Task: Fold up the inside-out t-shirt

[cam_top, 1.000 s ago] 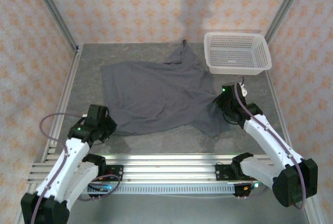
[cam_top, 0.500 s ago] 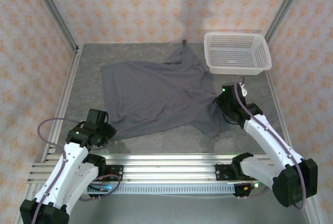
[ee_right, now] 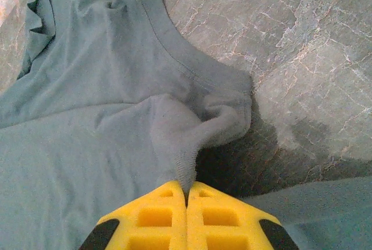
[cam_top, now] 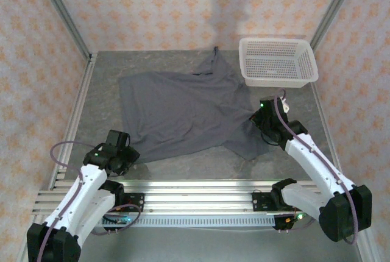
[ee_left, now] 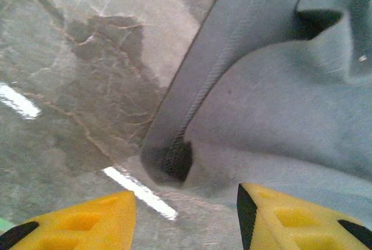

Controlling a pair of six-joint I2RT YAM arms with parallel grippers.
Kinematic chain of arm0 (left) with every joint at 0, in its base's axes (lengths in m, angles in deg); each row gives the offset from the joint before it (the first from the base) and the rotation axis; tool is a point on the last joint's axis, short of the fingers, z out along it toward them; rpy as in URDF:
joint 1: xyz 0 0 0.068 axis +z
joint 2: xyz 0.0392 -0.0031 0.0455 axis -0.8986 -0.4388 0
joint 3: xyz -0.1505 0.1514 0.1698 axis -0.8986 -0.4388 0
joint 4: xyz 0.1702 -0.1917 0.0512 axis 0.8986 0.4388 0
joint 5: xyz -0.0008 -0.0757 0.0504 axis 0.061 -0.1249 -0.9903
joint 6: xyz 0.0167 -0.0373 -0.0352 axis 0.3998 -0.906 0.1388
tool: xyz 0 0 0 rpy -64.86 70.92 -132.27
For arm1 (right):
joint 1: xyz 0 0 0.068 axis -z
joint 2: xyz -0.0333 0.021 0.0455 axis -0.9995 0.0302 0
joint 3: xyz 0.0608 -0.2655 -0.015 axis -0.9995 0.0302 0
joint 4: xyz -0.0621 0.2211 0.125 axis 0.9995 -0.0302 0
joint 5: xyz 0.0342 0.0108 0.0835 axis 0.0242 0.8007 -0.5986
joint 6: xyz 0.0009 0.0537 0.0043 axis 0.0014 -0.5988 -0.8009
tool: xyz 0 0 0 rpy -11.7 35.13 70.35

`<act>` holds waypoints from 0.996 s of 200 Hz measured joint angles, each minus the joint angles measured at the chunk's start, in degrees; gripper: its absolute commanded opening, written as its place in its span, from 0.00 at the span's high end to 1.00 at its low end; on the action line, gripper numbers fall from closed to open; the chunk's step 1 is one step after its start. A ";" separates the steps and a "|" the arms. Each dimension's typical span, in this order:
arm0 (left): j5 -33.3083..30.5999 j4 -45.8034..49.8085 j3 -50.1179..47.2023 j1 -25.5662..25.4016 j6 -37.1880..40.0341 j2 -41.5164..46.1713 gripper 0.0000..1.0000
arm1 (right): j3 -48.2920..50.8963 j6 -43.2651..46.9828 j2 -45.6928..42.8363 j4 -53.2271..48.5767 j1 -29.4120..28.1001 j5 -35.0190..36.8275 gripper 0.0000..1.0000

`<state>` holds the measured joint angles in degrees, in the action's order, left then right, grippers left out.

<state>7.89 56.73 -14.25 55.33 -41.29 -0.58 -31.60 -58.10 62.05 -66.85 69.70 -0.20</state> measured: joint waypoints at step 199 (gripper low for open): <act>-1.53 -7.85 -1.86 0.02 -7.02 -5.29 0.74 | -0.48 0.02 -0.04 -0.28 0.00 0.00 1.00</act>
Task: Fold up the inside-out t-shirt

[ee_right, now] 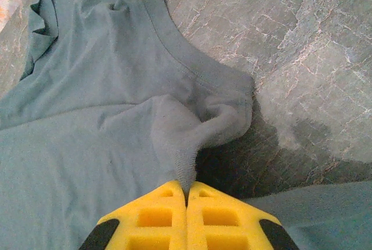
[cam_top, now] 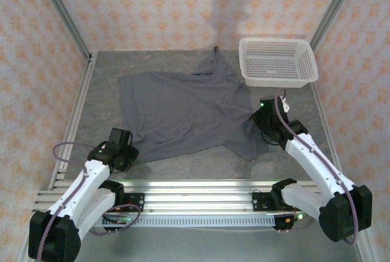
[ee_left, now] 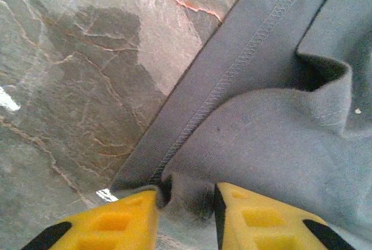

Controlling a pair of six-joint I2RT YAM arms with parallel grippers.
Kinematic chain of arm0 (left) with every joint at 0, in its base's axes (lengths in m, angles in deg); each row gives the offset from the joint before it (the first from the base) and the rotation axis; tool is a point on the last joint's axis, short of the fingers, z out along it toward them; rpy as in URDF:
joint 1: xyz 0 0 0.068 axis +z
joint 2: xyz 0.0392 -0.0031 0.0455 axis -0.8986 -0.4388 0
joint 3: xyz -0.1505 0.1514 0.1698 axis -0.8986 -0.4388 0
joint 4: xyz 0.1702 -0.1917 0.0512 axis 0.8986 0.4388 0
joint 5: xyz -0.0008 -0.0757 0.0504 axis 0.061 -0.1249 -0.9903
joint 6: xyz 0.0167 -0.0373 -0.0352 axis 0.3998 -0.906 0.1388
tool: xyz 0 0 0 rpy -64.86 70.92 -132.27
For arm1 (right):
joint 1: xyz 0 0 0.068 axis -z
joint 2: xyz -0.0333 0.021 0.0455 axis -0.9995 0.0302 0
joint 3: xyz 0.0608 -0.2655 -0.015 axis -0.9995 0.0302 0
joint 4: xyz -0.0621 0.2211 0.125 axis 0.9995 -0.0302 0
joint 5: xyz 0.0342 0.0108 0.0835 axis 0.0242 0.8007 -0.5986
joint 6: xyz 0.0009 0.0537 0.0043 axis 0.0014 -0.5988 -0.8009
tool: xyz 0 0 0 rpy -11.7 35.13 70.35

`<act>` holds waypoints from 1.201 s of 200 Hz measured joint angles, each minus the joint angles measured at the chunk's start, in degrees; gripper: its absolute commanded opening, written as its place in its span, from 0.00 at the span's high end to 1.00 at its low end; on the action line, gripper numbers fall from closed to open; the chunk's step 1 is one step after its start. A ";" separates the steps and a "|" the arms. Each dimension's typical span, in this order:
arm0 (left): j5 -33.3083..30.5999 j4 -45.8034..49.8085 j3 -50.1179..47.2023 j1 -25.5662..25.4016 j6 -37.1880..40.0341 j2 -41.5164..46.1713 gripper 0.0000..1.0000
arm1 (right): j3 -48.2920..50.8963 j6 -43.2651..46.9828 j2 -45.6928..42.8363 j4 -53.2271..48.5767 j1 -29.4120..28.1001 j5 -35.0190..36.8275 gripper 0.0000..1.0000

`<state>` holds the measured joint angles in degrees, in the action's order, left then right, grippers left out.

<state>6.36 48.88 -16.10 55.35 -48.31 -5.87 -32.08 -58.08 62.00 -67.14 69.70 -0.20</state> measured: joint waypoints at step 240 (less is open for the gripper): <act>-25.79 13.44 91.25 0.15 30.25 -12.26 1.00 | -57.44 6.97 -2.60 -3.58 0.00 -1.88 1.00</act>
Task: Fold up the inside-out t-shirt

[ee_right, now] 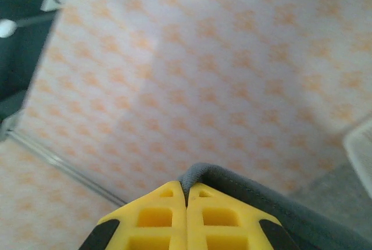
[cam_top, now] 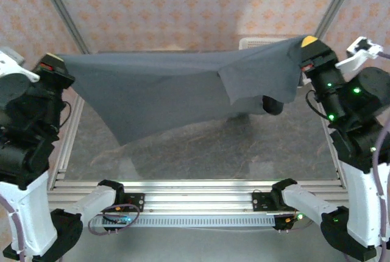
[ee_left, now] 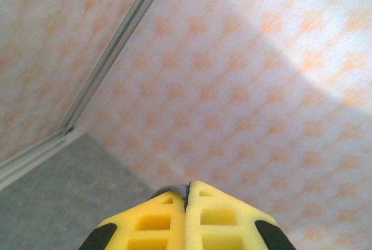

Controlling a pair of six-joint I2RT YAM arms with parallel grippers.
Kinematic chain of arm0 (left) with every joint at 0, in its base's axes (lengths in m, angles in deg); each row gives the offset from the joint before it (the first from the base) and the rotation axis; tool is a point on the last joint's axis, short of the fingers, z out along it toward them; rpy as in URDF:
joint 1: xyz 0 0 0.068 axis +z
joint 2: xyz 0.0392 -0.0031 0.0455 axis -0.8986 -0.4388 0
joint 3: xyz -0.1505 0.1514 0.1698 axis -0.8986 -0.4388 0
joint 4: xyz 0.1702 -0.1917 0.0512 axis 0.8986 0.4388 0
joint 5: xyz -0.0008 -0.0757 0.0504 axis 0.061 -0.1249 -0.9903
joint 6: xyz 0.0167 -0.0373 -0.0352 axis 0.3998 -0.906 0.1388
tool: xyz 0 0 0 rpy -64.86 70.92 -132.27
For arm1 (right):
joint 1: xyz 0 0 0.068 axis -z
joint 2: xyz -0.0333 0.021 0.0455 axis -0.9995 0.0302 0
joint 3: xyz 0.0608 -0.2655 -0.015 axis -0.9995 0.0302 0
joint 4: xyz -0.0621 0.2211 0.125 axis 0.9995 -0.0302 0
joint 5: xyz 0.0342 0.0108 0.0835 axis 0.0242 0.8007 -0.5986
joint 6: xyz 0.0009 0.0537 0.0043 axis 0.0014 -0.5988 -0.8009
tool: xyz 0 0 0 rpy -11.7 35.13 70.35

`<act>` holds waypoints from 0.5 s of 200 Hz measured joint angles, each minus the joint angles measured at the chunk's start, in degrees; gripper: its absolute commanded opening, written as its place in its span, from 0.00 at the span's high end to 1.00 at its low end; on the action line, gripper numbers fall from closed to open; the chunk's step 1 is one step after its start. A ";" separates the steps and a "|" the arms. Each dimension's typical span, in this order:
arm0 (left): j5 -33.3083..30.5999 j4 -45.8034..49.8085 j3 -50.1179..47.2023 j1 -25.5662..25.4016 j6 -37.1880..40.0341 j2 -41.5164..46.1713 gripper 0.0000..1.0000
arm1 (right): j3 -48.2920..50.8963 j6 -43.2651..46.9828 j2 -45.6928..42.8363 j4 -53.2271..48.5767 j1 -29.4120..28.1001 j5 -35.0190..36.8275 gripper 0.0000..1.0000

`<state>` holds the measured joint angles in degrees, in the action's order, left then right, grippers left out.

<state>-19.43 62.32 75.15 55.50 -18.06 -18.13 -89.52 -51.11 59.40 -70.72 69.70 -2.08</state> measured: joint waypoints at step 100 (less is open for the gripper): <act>1.40 -1.97 16.02 9.55 -0.63 -24.13 1.00 | -27.58 1.95 30.14 2.64 0.00 -2.60 1.00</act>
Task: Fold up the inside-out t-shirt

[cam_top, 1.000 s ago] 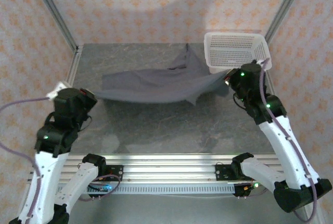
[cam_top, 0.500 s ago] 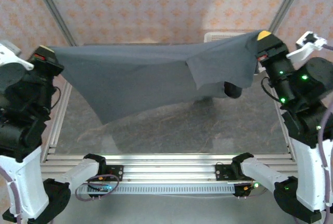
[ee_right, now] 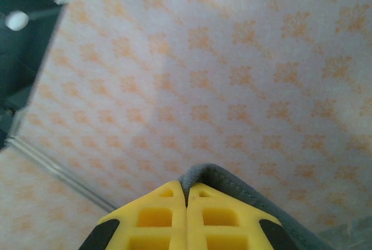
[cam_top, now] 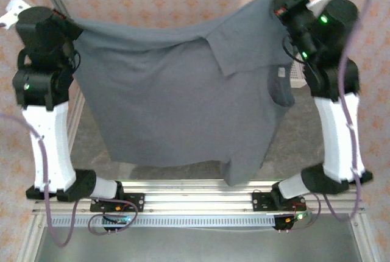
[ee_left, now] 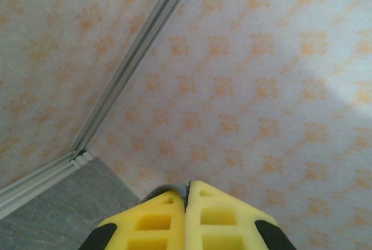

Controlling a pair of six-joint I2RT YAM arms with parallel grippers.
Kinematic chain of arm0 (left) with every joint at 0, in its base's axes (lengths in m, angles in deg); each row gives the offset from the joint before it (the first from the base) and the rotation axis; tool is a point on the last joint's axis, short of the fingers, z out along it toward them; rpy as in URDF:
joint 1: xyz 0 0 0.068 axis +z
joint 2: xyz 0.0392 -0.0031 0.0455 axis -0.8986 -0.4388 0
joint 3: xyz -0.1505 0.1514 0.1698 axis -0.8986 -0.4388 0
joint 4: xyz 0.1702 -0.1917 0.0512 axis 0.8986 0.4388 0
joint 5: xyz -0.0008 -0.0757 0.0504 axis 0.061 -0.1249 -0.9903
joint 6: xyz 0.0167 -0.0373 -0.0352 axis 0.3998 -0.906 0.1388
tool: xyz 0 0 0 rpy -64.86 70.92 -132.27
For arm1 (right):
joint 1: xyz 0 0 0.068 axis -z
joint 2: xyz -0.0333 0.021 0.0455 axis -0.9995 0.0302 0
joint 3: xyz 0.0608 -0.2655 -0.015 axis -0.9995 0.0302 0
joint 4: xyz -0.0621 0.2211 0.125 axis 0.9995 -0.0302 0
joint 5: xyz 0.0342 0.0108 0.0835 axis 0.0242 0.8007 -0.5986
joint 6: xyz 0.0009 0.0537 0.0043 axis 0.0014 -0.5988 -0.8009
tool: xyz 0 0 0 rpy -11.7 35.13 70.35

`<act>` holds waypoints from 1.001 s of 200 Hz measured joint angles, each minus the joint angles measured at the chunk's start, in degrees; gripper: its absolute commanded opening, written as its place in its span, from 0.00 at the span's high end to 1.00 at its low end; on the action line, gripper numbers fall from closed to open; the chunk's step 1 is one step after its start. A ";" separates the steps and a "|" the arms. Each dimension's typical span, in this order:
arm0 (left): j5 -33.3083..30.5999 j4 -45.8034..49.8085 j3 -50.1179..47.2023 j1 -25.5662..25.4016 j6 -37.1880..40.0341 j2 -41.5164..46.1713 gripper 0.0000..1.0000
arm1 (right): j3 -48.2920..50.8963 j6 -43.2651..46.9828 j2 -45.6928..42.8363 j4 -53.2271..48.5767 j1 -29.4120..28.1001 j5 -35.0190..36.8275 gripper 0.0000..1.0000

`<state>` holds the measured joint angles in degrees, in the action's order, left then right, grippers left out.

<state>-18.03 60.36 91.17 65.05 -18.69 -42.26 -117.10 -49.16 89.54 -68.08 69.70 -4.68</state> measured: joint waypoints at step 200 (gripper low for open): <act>23.41 -34.73 -73.81 5.07 -7.28 7.23 1.00 | 48.87 0.83 10.56 9.94 0.42 -8.48 1.00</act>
<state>5.38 25.63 17.36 70.12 -25.97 -35.03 -68.23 -48.33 100.10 -58.13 70.12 -13.17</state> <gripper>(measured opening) 0.039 0.039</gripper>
